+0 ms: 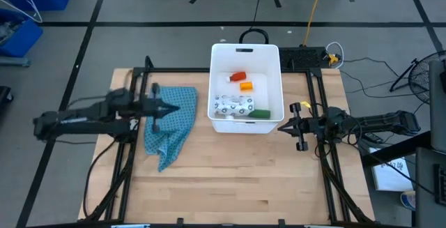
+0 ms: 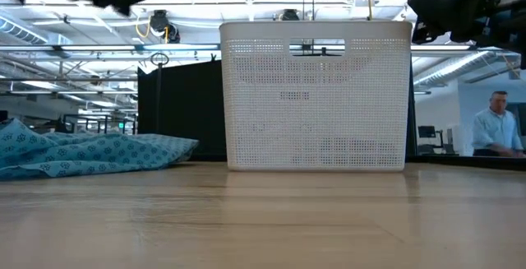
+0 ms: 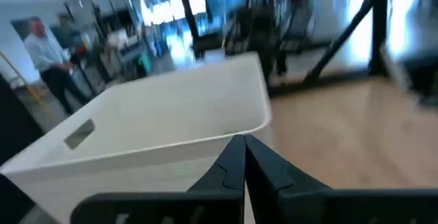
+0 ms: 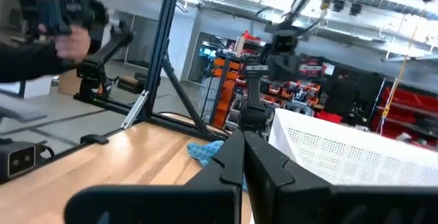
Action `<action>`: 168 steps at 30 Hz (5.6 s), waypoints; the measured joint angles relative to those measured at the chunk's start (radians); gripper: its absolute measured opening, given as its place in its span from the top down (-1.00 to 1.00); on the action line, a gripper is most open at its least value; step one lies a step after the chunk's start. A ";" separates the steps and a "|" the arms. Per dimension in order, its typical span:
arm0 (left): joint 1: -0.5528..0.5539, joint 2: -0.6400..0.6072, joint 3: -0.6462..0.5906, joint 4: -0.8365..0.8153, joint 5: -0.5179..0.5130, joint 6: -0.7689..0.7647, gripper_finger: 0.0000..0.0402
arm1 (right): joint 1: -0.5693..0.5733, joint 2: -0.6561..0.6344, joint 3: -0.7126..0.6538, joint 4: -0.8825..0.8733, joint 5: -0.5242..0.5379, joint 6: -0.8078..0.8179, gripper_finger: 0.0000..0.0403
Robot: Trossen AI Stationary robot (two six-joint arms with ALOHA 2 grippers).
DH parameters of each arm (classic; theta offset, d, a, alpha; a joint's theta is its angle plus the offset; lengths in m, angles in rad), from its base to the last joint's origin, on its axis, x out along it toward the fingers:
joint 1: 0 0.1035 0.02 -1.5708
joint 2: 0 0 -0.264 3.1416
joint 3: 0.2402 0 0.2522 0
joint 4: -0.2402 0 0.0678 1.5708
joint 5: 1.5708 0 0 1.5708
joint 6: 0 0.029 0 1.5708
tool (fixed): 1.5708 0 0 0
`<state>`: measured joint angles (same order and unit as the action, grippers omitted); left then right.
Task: Pick & place medical supplies in basket/bin
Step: Return to Home Position
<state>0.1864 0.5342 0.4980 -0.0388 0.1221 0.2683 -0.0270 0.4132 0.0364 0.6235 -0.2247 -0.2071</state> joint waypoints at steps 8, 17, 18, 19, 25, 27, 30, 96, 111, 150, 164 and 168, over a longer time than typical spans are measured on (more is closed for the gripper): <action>-0.078 -0.464 -0.301 0.070 -0.101 -0.088 0.99 | -0.010 -0.002 0.000 0.026 0.046 0.106 1.00; -0.111 -0.521 -0.378 0.007 -0.171 -0.043 1.00 | -0.014 -0.069 -0.023 0.008 0.113 0.155 1.00; -0.111 -0.525 -0.378 0.004 -0.157 -0.034 1.00 | -0.016 -0.078 -0.023 -0.005 0.103 0.151 1.00; -0.111 -0.529 -0.378 0.011 -0.140 -0.019 1.00 | -0.017 -0.089 -0.023 -0.007 0.094 0.152 1.00; -0.111 -0.530 -0.387 0.029 -0.080 0.000 1.00 | -0.017 -0.129 -0.023 -0.076 0.059 0.187 1.00; -0.111 -0.530 -0.419 0.040 -0.069 -0.008 1.00 | -0.017 -0.129 -0.023 -0.118 0.070 0.199 1.00; -0.109 -0.530 -0.463 0.062 -0.069 0.003 1.00 | -0.017 -0.129 -0.022 -0.150 0.095 0.204 1.00; -0.086 -0.528 -0.487 0.066 -0.071 -0.094 0.80 | -0.017 -0.128 -0.022 -0.158 0.094 0.195 1.00; -0.086 -0.528 -0.487 0.066 -0.072 -0.094 0.80 | -0.017 -0.128 -0.022 -0.158 0.094 0.195 1.00; -0.086 -0.528 -0.487 0.066 -0.072 -0.093 0.80 | -0.017 -0.128 -0.022 -0.159 0.093 0.195 1.00; -0.085 -0.528 -0.487 0.066 -0.072 -0.093 0.80 | -0.017 -0.129 -0.022 -0.159 0.093 0.195 1.00; -0.086 -0.528 -0.487 0.066 -0.072 -0.093 0.80 | -0.017 -0.128 -0.022 -0.158 0.094 0.195 1.00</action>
<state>0.1007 0.0067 0.0107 0.0269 0.0505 0.1749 -0.0441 0.2848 0.0143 0.4652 -0.1311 -0.0117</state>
